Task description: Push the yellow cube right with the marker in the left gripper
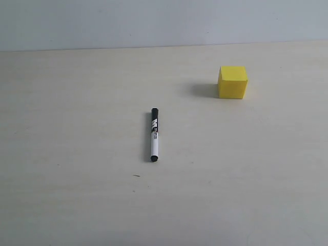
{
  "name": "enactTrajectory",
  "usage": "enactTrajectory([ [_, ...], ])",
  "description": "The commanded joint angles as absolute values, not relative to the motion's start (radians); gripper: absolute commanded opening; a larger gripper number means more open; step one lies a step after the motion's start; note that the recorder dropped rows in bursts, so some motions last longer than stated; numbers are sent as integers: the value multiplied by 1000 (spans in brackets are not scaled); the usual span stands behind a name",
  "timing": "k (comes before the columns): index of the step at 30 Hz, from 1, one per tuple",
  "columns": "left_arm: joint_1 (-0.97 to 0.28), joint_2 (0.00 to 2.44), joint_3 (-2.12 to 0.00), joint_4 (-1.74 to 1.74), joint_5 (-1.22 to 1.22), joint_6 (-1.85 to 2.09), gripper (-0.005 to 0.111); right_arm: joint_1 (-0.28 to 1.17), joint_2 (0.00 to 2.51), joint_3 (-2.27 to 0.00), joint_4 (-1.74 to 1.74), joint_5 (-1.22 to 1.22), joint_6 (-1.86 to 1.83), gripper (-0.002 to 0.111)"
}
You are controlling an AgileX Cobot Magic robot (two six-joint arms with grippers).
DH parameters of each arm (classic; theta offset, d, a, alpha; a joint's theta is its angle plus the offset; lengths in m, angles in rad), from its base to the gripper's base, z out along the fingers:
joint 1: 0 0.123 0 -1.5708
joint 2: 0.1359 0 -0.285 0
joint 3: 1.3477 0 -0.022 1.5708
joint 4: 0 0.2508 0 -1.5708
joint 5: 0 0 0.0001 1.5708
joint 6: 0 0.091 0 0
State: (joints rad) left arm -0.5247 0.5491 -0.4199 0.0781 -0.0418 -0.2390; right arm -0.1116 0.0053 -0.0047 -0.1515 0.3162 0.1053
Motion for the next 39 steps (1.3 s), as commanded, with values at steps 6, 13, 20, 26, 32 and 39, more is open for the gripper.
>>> enactTrajectory([
  [6, -333, 281, -308, 79, -33, -244, 0, -116, 0, 0, -158, 307, 104, 0],
  [13, -258, 126, -247, 79, -31, -242, 0, -116, 0, 0, -158, 307, 104, 0],
  [20, -254, 33, -200, 80, -24, -239, 0, -116, 0, 0, -158, 307, 104, 0],
  [26, -254, 0, -137, 141, -24, -239, 0, -116, 0, 0, -158, 307, 104, 0],
  [32, -254, 0, -99, 176, -22, -231, 0, -116, 0, 0, -158, 307, 104, 0],
  [39, -254, 0, -61, 176, 13, -206, 0, -116, 0, 0, -158, 307, 104, 0],
])
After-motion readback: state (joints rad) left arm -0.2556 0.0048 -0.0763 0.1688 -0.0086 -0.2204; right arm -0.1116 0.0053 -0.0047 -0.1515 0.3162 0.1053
